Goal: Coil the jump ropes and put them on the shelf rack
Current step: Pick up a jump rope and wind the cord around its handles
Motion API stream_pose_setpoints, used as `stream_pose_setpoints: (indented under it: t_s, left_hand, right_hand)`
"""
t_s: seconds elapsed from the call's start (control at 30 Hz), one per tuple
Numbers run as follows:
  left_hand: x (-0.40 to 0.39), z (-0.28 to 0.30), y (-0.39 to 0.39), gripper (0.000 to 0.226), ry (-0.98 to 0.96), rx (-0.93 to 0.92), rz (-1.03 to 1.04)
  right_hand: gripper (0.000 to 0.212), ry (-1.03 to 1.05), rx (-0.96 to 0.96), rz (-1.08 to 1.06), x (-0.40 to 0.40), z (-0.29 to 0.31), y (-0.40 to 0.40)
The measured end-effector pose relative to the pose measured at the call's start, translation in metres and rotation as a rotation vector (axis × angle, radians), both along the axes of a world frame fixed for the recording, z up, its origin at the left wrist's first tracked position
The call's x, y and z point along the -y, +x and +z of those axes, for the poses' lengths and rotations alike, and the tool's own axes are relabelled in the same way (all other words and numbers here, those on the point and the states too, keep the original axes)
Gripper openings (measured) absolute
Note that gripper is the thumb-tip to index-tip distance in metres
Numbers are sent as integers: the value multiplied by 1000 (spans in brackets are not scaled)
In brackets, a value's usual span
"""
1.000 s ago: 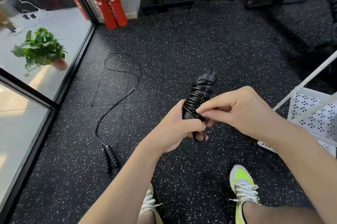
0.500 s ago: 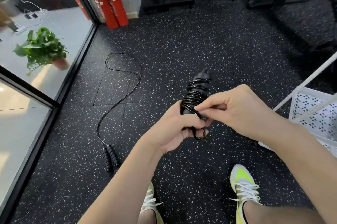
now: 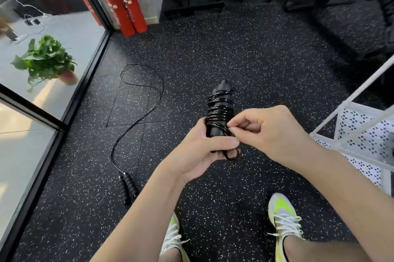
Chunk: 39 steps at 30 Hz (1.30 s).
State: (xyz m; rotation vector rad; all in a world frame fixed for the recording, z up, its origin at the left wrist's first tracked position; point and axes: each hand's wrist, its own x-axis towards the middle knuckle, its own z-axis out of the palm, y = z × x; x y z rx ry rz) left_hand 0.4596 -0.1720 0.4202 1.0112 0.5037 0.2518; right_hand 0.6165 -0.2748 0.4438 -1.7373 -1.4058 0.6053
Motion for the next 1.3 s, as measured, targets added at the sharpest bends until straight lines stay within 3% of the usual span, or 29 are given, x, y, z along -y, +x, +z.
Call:
stream_pose_setpoints:
  t_s: [0.27, 0.47, 0.63, 0.9, 1.13, 1.2, 1.3]
  left_hand:
    - [-1, -2, -3, 57, -49, 19, -65]
    - [-4, -3, -6, 70, -88, 25, -111]
    - [-6, -1, -7, 63, -109, 71, -110]
    - [-8, -9, -8, 77, -111, 43, -35]
    - [-6, -8, -6, 65, -133, 94, -44]
    - [-10, -5, -5, 68, -93, 98, -55]
    - [-12, -6, -4, 82, -46, 29, -64]
  right_hand:
    - [12, 40, 85, 51, 1, 4, -1]
    - [10, 42, -15, -1, 4, 5, -5]
    - [11, 96, -59, -84, 5, 2, -13]
    - [11, -39, -111, -4, 1, 13, -7]
    - [5, -109, -365, -26, -1, 15, -3]
    - [7, -79, -436, -56, -1, 13, -7]
    - [5, -90, -370, -48, 1, 9, -8]
